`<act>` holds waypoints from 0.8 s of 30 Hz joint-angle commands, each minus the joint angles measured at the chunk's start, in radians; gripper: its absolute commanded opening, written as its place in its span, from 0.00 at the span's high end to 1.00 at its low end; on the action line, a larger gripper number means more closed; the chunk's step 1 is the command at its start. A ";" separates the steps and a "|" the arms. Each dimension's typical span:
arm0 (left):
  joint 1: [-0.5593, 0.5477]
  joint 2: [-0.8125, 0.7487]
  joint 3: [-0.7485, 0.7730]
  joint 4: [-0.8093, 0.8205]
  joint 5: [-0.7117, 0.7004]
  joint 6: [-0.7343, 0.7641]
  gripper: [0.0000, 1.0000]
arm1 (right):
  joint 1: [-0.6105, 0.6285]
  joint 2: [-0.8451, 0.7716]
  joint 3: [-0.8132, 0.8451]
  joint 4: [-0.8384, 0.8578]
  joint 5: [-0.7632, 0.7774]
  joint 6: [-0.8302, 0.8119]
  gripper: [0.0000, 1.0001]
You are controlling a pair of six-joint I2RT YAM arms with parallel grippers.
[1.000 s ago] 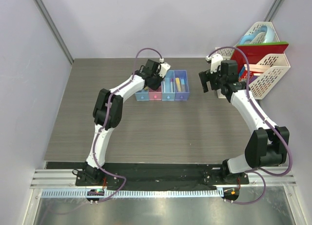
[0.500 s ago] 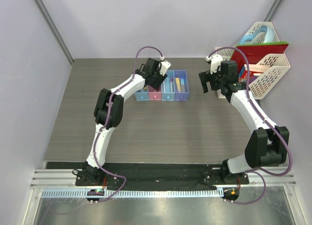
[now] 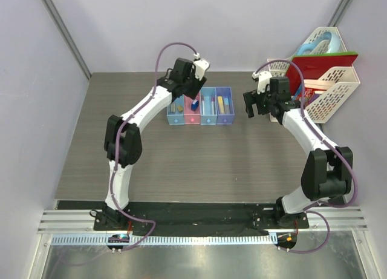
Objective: Sort the stationery into containers
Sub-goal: Place the stationery in the storage box, then move the storage box to the center of the board.
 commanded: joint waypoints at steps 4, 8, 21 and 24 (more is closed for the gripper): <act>0.000 -0.228 -0.182 0.041 -0.169 0.059 0.48 | 0.038 0.083 0.068 0.003 -0.049 0.082 0.00; 0.025 -0.274 -0.314 0.086 -0.222 0.080 0.47 | 0.057 0.127 0.114 0.004 -0.054 0.110 0.00; 0.051 -0.217 -0.388 0.091 -0.259 0.082 0.47 | 0.110 0.284 0.256 0.013 -0.048 0.128 0.00; 0.051 -0.210 -0.396 0.094 -0.251 0.083 0.47 | 0.120 0.337 0.272 0.023 -0.041 0.126 0.00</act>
